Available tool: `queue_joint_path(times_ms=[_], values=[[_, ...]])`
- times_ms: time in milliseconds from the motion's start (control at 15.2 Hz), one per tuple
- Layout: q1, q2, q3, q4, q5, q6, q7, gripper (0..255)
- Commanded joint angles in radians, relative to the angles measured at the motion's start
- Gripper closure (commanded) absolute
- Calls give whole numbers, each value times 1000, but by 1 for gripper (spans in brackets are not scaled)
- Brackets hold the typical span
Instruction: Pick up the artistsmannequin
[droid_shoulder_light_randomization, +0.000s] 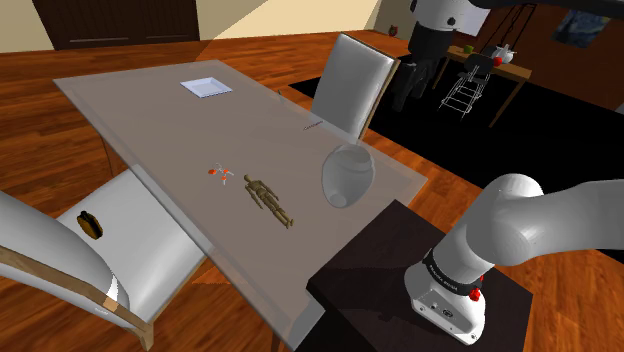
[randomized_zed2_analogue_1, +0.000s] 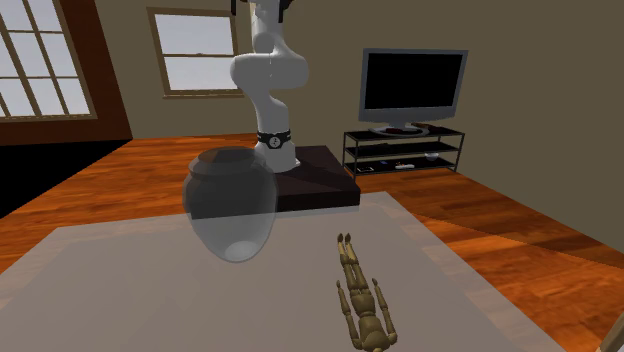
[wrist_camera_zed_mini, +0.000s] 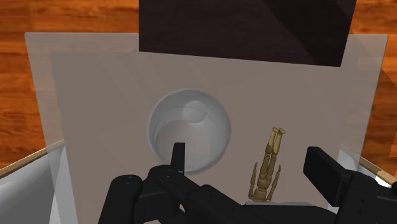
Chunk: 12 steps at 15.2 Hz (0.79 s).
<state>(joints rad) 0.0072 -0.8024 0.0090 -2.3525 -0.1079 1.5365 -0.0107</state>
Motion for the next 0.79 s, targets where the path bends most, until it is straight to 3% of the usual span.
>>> queue_joint_path(times_ms=[0, 726], values=[[0, 0, 0, 0, 0, 0, 0, 0], [21, 205, 63, -179, 58, 376, 129, 0]])
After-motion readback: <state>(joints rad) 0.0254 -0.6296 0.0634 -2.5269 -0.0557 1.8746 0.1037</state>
